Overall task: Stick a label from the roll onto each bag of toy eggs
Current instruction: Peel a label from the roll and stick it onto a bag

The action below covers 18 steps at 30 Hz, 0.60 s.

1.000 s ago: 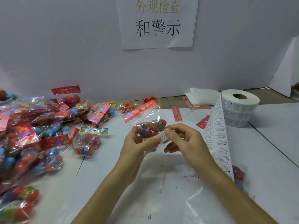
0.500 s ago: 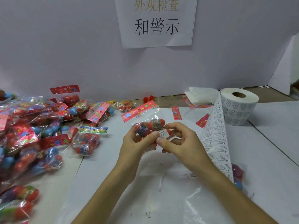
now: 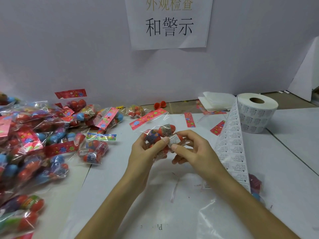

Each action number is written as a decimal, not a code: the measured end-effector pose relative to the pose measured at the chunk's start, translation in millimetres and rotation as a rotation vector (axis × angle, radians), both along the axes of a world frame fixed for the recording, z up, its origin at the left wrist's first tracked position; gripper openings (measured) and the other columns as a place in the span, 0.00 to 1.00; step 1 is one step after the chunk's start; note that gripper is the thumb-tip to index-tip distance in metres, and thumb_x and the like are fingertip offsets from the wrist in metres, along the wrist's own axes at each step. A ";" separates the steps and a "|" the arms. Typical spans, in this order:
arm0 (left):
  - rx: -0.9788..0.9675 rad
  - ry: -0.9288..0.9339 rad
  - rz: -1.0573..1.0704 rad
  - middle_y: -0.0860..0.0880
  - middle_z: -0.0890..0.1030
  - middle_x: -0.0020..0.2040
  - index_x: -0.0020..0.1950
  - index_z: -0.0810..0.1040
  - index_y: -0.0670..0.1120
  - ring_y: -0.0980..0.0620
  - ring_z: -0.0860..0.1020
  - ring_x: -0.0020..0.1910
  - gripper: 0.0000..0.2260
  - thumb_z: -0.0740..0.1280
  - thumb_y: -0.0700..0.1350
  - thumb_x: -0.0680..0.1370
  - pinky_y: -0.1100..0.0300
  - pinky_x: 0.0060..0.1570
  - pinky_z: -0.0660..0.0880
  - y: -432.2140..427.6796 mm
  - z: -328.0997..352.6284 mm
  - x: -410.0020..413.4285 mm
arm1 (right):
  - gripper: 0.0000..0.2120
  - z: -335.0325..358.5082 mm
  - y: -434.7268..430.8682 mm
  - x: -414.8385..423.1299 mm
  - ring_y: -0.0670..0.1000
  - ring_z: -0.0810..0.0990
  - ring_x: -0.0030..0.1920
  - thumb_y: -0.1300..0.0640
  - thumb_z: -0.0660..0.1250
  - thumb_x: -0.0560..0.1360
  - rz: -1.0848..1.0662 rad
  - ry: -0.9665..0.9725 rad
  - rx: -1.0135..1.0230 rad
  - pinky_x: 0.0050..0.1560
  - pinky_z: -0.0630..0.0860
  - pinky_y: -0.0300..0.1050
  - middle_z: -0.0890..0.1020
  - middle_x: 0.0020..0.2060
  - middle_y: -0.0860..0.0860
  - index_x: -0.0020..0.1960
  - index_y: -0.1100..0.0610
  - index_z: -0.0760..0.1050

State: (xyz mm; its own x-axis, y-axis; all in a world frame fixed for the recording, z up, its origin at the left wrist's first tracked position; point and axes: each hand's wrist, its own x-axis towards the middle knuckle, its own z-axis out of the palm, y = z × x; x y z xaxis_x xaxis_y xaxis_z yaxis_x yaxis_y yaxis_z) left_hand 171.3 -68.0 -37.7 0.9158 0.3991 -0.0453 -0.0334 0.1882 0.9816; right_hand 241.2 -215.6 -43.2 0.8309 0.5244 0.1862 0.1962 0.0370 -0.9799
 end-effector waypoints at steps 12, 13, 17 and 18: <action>0.025 0.025 -0.086 0.45 0.86 0.57 0.68 0.77 0.48 0.44 0.85 0.56 0.31 0.77 0.52 0.66 0.56 0.51 0.82 2.7 1.4 0.8 | 0.06 1.7 -2.8 0.7 0.57 0.86 0.36 0.50 0.72 0.77 -0.051 -0.012 0.016 0.40 0.80 0.46 0.85 0.40 0.52 0.51 0.51 0.79; 0.038 0.028 -0.102 0.47 0.86 0.56 0.67 0.78 0.50 0.46 0.85 0.55 0.31 0.78 0.52 0.65 0.58 0.49 0.82 2.7 2.2 0.9 | 0.06 1.4 -3.3 1.2 0.57 0.86 0.36 0.51 0.71 0.78 -0.064 -0.021 0.005 0.40 0.80 0.46 0.85 0.40 0.51 0.51 0.52 0.79; 0.075 0.042 -0.093 0.46 0.86 0.54 0.65 0.77 0.50 0.47 0.85 0.54 0.28 0.80 0.44 0.67 0.60 0.47 0.82 4.2 0.8 1.3 | 0.04 3.8 -3.8 0.7 0.58 0.86 0.36 0.54 0.69 0.80 -0.057 -0.015 -0.013 0.43 0.83 0.53 0.85 0.40 0.50 0.52 0.54 0.78; 0.072 0.048 -0.086 0.45 0.86 0.56 0.67 0.76 0.49 0.46 0.85 0.55 0.27 0.79 0.41 0.70 0.58 0.49 0.83 5.1 0.7 1.3 | 0.03 4.2 -3.9 0.4 0.58 0.86 0.36 0.54 0.68 0.81 -0.047 -0.011 -0.020 0.44 0.83 0.55 0.85 0.40 0.50 0.52 0.54 0.78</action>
State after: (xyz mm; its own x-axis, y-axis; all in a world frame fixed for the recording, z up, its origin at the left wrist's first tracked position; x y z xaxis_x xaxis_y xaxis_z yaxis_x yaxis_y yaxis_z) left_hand 172.6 -62.9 -36.9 0.9441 0.3233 -0.0643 0.0274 0.1175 0.9927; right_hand 241.6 -219.5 -39.0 0.8526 0.4885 0.1853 0.2079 0.0081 -0.9781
